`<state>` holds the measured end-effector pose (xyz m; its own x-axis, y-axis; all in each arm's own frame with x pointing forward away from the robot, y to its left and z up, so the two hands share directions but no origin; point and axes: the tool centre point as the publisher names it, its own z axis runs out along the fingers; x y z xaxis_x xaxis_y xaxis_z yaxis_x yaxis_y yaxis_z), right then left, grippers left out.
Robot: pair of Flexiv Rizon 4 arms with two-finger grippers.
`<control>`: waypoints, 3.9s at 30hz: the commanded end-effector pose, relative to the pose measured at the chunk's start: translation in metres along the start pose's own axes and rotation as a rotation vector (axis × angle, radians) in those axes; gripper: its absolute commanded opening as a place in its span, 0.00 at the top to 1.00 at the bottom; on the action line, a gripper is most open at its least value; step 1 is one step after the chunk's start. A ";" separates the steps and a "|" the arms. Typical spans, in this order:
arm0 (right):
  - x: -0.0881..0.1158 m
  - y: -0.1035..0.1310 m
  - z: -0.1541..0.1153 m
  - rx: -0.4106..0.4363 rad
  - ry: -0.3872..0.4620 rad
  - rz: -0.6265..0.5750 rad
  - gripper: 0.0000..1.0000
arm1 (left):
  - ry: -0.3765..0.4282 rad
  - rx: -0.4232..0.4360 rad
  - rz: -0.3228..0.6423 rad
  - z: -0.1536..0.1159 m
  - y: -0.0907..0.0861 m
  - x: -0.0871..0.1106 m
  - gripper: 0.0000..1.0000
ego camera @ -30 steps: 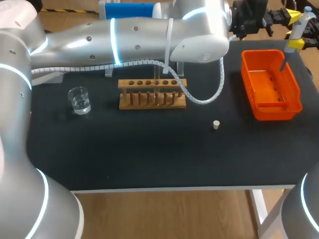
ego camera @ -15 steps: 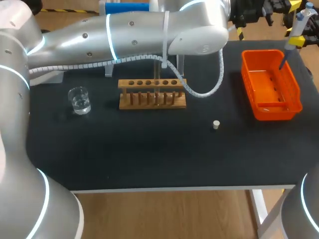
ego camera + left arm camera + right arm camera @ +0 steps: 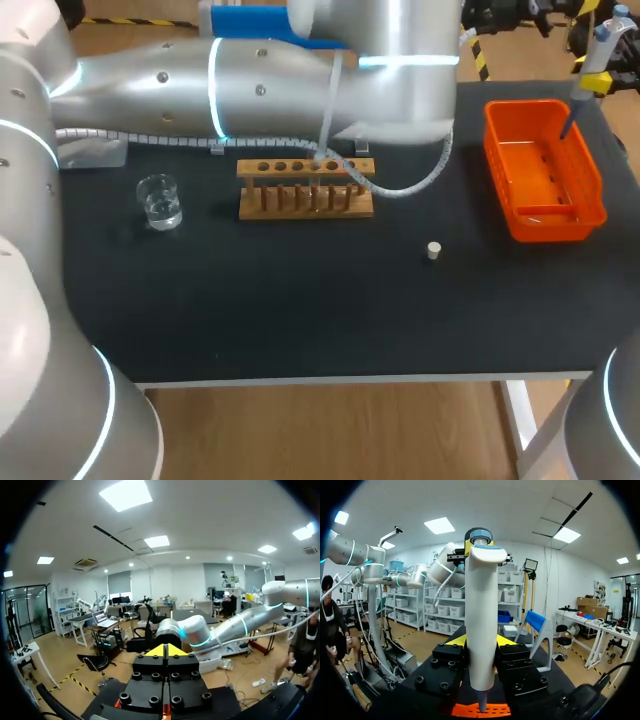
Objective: Invert the test tube, pick up the pipette, mount the tip to pipette, aspirate from beaker and dispense into the tube, eject the tip, return the pipette, and cap with the stopper.
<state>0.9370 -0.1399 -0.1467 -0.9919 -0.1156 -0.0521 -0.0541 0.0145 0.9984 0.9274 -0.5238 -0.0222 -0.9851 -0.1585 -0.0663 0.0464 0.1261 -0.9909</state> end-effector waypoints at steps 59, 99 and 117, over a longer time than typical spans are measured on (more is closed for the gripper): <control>-0.001 0.001 0.000 0.003 0.001 0.000 1.00 | -0.107 0.023 -0.064 -0.235 0.101 0.081 0.00; -0.001 0.001 0.000 0.003 0.001 0.000 1.00 | -0.071 0.162 -0.002 -0.277 0.126 0.077 0.00; -0.001 0.001 0.000 0.003 0.001 0.000 1.00 | -0.037 0.076 -0.051 -0.274 0.126 0.074 0.00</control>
<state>0.9370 -0.1399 -0.1467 -0.9919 -0.1156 -0.0521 -0.0542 0.0144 0.9984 0.8137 -0.2510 -0.1221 -0.9791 -0.2025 -0.0192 0.0133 0.0303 -0.9995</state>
